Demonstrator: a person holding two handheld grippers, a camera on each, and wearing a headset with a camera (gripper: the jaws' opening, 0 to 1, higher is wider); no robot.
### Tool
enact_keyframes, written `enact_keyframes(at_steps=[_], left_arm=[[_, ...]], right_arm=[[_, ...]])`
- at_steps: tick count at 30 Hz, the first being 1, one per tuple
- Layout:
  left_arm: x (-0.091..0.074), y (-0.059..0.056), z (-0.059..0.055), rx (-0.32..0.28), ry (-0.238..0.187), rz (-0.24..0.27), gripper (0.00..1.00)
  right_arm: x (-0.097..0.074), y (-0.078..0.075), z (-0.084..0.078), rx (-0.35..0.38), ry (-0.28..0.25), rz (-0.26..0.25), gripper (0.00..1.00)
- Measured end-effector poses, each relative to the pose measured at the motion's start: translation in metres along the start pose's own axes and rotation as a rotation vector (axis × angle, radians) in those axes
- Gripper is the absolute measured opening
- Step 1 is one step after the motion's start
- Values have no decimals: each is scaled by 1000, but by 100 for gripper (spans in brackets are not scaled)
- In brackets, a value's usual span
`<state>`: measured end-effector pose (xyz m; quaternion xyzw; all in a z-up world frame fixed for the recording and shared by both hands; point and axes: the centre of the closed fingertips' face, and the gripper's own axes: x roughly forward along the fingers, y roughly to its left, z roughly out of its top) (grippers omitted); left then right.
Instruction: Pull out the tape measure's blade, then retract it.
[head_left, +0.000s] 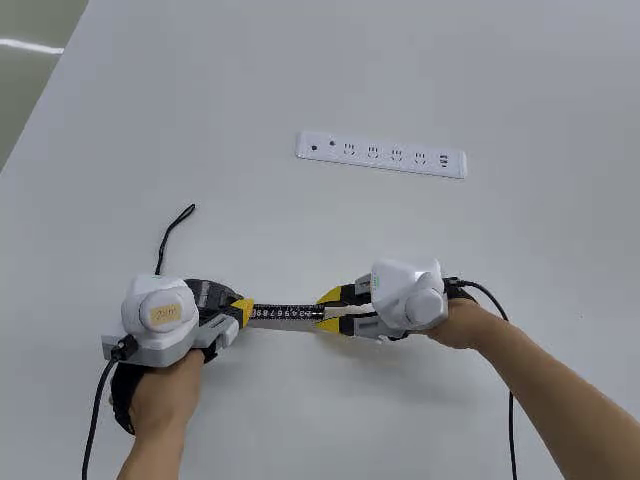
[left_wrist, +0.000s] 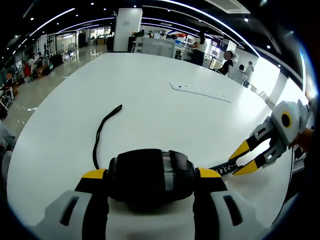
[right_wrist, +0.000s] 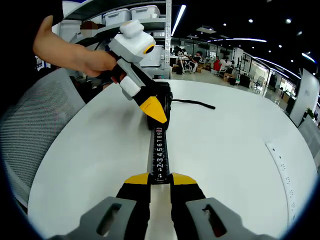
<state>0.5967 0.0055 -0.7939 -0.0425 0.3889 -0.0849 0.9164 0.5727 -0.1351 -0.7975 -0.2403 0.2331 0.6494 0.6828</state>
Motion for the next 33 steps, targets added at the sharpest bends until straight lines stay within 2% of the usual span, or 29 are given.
enact_keyframes(at_steps=[33], left_arm=[[-1, 4, 1, -24, -9, -9, 66]], right_arm=[[17, -1, 12, -11, -5, 22, 14]])
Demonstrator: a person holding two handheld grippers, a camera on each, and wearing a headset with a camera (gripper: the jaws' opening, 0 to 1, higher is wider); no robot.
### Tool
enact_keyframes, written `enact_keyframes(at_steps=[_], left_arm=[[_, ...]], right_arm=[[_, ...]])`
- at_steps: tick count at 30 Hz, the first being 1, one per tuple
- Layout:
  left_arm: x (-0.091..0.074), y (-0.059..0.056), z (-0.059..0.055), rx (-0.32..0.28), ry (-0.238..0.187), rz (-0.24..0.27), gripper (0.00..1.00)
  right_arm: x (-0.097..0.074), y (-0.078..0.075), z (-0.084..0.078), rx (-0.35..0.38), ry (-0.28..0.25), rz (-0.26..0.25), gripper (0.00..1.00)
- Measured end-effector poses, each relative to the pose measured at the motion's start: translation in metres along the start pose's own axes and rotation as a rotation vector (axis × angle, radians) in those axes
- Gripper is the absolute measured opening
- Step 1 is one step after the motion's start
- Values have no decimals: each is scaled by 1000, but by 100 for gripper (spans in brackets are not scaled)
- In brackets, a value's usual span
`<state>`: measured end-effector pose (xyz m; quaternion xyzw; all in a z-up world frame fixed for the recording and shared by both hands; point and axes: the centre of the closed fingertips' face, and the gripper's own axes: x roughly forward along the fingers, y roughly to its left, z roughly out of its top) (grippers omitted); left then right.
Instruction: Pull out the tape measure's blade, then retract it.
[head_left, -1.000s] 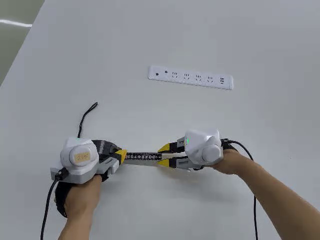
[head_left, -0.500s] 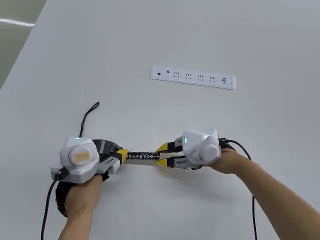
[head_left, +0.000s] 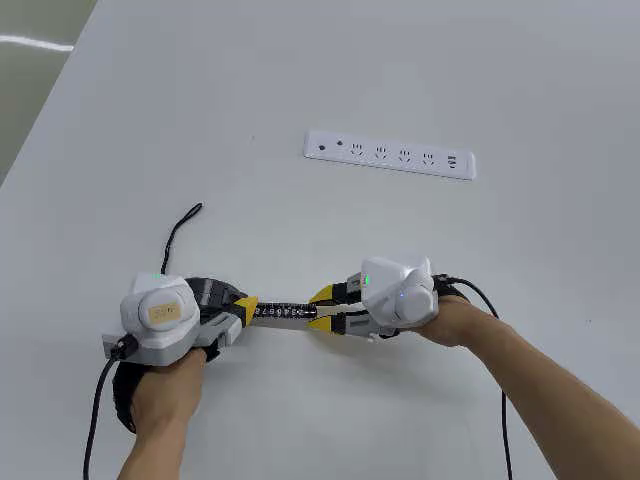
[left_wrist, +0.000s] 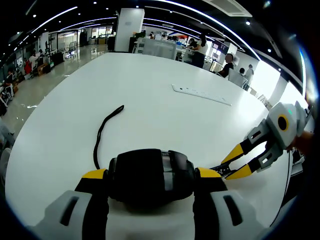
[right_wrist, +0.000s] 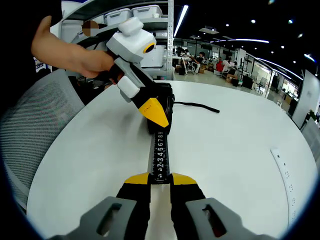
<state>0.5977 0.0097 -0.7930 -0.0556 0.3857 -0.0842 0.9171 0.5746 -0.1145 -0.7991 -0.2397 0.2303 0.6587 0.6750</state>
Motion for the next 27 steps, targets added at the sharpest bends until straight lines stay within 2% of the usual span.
enact_keyframes(at_steps=[27], left_arm=[[0, 2, 0, 8, 4, -1, 66]], right_arm=[[9, -1, 6, -2, -7, 9, 14]])
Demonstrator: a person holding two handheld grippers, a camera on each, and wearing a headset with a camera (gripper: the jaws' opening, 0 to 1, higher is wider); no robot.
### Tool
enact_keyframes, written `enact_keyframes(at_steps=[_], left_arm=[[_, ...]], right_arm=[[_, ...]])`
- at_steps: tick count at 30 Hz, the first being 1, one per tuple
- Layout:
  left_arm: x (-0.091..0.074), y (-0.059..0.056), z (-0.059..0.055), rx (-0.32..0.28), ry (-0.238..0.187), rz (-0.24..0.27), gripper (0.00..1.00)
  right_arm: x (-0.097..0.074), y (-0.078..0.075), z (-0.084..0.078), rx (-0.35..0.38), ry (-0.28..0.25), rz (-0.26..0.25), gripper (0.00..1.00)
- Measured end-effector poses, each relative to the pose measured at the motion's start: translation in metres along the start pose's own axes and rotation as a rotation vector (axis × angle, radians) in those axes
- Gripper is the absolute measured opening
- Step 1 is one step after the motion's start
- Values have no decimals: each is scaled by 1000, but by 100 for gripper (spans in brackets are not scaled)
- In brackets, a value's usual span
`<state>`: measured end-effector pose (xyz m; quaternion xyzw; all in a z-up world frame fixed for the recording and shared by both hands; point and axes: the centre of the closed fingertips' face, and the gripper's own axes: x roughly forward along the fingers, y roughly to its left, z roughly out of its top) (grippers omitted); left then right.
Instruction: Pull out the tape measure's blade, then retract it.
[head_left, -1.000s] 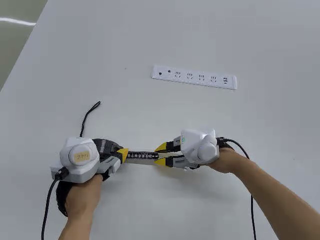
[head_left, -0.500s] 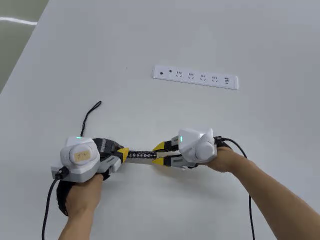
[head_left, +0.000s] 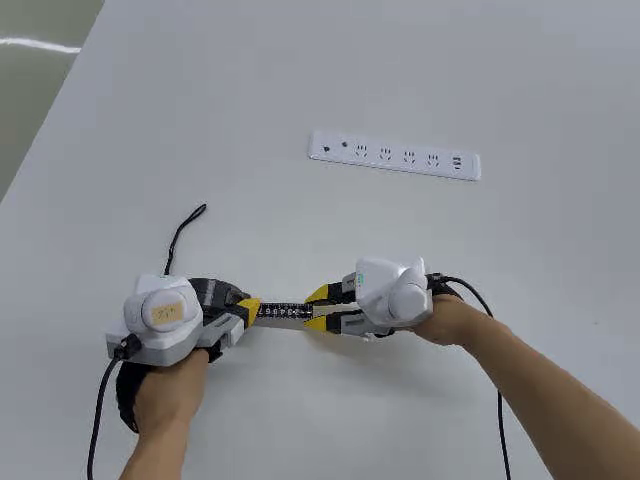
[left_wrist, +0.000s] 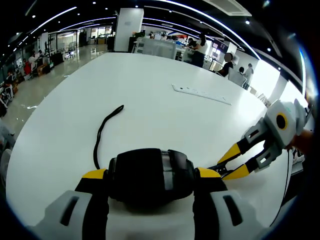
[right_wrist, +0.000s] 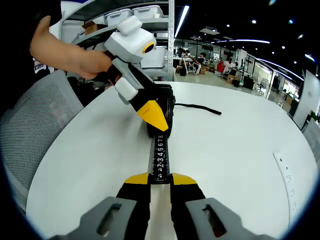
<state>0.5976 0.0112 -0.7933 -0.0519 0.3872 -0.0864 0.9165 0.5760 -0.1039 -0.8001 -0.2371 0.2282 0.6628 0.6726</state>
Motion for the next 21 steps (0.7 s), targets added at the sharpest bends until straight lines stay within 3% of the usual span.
enact_keyframes(at_steps=[21], left_arm=[[-1, 3, 0, 0, 1, -9, 65]], right_arm=[[9, -1, 8, -5, -9, 9, 14]])
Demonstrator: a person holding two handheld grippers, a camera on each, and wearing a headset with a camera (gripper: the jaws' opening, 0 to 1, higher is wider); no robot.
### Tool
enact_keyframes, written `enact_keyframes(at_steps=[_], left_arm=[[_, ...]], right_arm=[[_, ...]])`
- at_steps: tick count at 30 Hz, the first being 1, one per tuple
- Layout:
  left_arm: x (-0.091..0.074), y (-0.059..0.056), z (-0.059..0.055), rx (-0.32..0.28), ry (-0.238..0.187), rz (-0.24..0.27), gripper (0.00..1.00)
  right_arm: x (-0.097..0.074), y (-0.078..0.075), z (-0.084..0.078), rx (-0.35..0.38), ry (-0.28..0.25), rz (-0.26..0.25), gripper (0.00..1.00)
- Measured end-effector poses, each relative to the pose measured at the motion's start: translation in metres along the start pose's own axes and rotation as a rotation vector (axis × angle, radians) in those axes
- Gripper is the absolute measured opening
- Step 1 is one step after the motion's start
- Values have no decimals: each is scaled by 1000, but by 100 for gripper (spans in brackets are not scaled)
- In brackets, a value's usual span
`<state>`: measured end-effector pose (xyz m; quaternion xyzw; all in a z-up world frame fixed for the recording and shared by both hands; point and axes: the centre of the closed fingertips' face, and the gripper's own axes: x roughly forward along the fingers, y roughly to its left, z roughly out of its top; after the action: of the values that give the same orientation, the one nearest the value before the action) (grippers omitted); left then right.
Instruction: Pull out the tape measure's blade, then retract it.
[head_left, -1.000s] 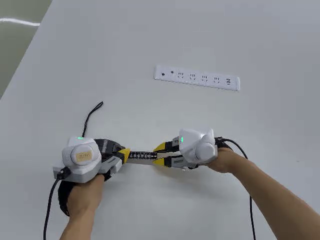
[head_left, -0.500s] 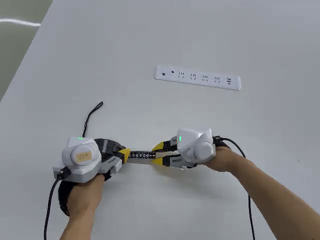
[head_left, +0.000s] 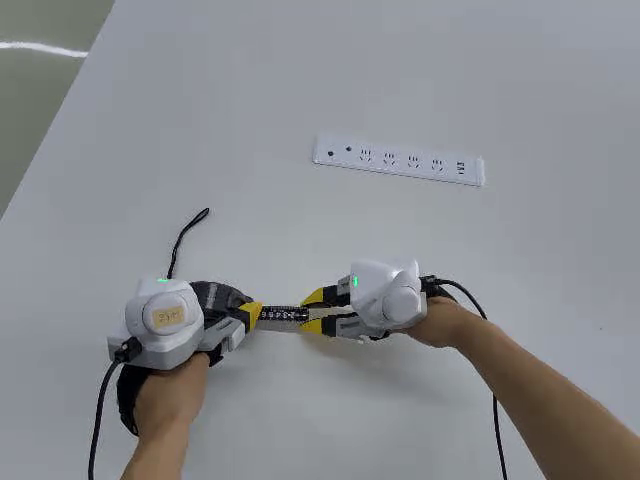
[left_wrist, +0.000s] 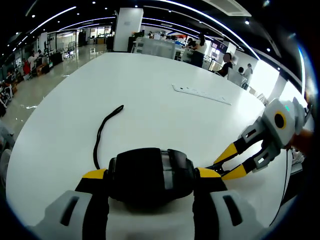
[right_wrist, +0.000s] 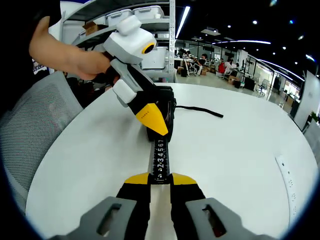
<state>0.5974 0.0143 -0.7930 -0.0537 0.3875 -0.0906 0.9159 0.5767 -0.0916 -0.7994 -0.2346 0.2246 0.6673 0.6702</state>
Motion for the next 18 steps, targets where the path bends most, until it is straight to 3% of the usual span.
enact_keyframes(at_steps=[18], left_arm=[[-1, 2, 0, 0, 0, -7, 65]], right_arm=[[11, 0, 7, 0, -11, 8, 14]])
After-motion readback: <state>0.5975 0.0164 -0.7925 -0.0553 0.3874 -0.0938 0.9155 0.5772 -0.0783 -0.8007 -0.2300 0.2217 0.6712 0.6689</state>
